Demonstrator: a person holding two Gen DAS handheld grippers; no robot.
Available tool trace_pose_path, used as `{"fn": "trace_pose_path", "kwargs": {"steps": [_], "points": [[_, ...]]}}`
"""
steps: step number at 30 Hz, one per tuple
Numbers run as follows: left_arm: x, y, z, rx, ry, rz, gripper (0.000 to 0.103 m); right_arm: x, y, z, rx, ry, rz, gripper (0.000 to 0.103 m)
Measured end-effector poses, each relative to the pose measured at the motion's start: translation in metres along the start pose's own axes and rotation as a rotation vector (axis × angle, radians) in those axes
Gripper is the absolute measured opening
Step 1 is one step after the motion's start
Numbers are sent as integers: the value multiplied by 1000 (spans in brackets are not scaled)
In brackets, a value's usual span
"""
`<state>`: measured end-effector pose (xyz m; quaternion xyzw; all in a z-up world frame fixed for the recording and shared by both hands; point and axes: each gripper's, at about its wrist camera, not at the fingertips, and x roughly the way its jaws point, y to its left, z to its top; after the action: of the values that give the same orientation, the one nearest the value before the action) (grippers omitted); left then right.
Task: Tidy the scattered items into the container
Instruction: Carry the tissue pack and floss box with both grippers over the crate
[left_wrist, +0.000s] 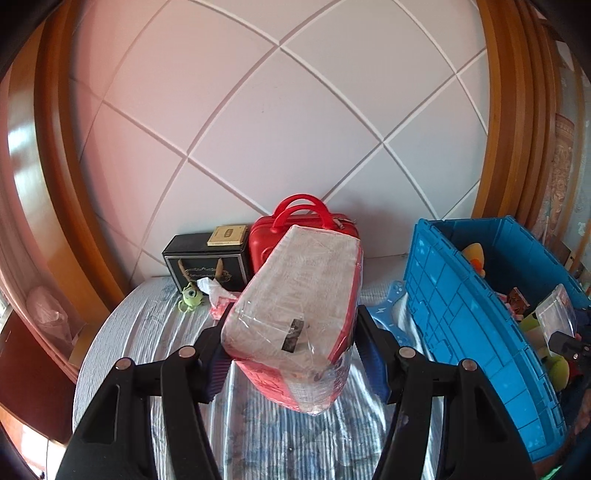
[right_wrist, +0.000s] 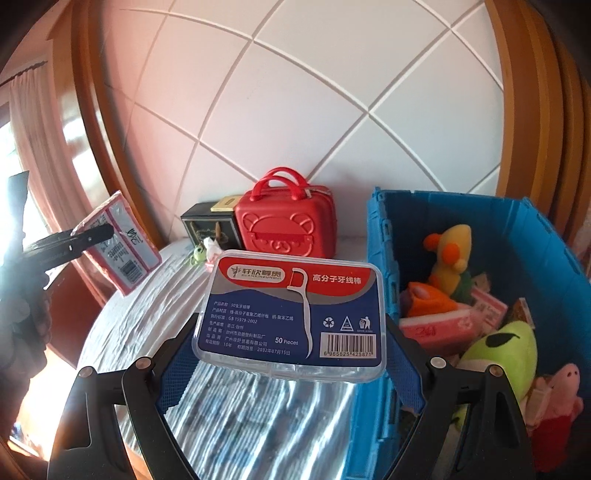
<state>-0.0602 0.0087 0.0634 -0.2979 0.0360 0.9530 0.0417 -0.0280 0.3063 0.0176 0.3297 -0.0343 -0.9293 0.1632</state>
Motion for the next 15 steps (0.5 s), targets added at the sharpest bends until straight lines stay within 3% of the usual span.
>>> {"fn": "trace_pose_path", "kwargs": {"steps": [6,15], "points": [[5,-69,26,76,-21,-95,59,-26,-44,5,37,-45,-45,89],[19,-184,66,182,-27,-298,59,-61,-115,-3,113,-69,-145,89]]}}
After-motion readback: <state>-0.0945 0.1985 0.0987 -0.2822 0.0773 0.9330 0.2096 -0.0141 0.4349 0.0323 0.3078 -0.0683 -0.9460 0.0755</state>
